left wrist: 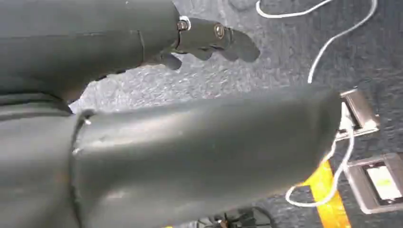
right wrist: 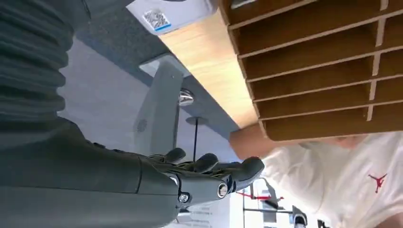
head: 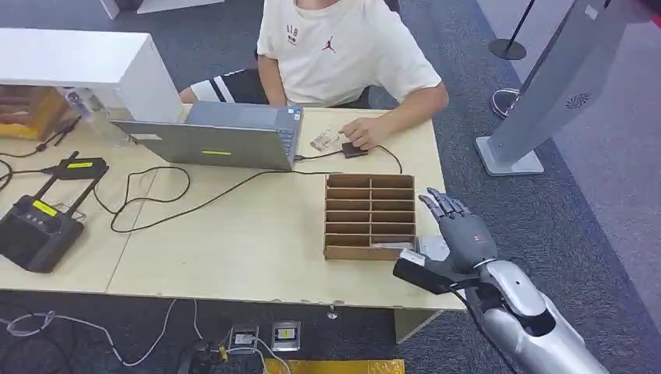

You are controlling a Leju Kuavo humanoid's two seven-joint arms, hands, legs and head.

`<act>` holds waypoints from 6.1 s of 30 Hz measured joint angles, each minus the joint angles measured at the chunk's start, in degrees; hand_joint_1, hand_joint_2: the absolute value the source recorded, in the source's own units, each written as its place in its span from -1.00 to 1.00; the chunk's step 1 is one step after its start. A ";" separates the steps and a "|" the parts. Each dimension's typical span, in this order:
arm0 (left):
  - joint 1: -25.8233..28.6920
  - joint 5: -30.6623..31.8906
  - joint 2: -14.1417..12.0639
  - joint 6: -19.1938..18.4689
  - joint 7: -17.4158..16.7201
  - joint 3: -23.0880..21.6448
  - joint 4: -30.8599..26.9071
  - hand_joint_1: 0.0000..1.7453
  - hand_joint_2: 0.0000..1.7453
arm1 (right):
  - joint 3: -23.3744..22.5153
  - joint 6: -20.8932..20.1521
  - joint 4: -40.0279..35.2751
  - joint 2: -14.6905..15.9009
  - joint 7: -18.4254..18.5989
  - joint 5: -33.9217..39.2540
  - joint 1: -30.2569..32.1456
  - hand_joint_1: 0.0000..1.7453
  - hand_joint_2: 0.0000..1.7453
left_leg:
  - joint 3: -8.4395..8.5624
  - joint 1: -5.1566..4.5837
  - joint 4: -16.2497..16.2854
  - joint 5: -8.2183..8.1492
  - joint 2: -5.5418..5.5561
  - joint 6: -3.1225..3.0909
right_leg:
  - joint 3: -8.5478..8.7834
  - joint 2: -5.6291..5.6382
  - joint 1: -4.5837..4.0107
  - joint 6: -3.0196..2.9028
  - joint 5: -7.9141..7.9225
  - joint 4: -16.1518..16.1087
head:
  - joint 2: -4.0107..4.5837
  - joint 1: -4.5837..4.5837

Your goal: Pass the card to the sensor for recognition and then transmit it.

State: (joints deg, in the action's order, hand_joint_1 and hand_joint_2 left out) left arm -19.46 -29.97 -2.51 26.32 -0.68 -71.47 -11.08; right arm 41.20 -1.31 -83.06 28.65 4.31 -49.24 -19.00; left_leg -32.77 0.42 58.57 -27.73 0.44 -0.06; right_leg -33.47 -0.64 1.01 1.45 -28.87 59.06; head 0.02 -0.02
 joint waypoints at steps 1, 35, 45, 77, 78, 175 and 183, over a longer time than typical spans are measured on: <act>-0.13 0.11 0.11 0.00 0.26 -0.28 0.00 -1.00 -1.00 | 0.19 -0.04 0.13 -0.13 0.18 0.39 0.00 -1.00 1.00 | 0.00 0.00 0.00 -0.01 -0.01 0.01 | 0.00 0.03 0.00 0.00 0.00 0.00 | 0.00 0.02; 5.85 1.44 -6.80 4.74 15.56 -1.77 -0.02 -1.00 -1.00 | -1.05 -5.09 -8.96 4.37 3.41 12.13 7.12 -1.00 1.00 | 0.03 0.02 -0.01 -0.12 -0.28 0.05 | -0.06 0.33 -0.02 -0.04 -0.03 -0.01 | 0.00 0.04; 5.56 3.89 -7.56 1.31 13.07 -1.79 -0.02 -1.00 -1.00 | -1.22 0.61 -6.50 3.59 -0.68 5.07 5.95 -1.00 1.00 | 0.04 0.03 -0.01 -0.11 -0.28 0.06 | -0.05 0.31 -0.03 -0.04 -0.02 0.00 | 0.00 0.02; 2.77 7.71 -8.13 -0.42 10.71 -1.79 -0.17 -1.00 -1.00 | -0.79 2.10 3.50 -2.23 -5.09 6.18 3.03 -1.00 1.00 | 0.01 0.05 -0.01 -0.11 -0.28 0.06 | -0.05 0.30 -0.05 -0.04 -0.03 0.01 | 0.00 0.04; 2.76 7.74 -8.13 -0.42 10.71 -1.79 -0.17 -1.00 -1.00 | -0.74 2.03 3.58 -2.36 -5.33 6.23 2.86 -1.00 1.00 | 0.01 0.05 -0.01 -0.11 -0.28 0.06 | -0.05 0.31 -0.05 -0.04 -0.03 0.01 | 0.00 0.02; 2.72 11.54 -8.11 -1.01 9.07 -1.29 -0.17 -1.00 -1.00 | 2.03 -2.16 7.65 -6.62 -3.28 3.63 -2.01 1.00 1.00 | 0.02 0.06 -0.01 -0.12 -0.28 0.06 | -0.06 0.31 -0.05 -0.04 -0.03 0.01 | 0.00 0.04; 2.85 12.02 -8.11 -0.85 9.14 -1.24 -0.17 -1.00 -1.00 | -0.29 5.31 6.99 -7.10 -2.34 0.92 -3.12 1.00 1.00 | 0.01 0.05 -0.01 -0.11 -0.28 0.06 | -0.05 0.32 -0.05 -0.04 -0.02 0.01 | 0.00 0.02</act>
State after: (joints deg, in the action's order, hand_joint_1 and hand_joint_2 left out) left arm -16.61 -17.94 -10.62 25.46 8.46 -72.72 -11.26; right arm 40.92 4.00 -76.06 21.55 1.97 -48.33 -22.12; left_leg -32.76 0.48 58.56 -27.84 0.16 0.00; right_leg -33.52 -0.32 0.96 1.41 -28.90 59.07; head 0.02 0.00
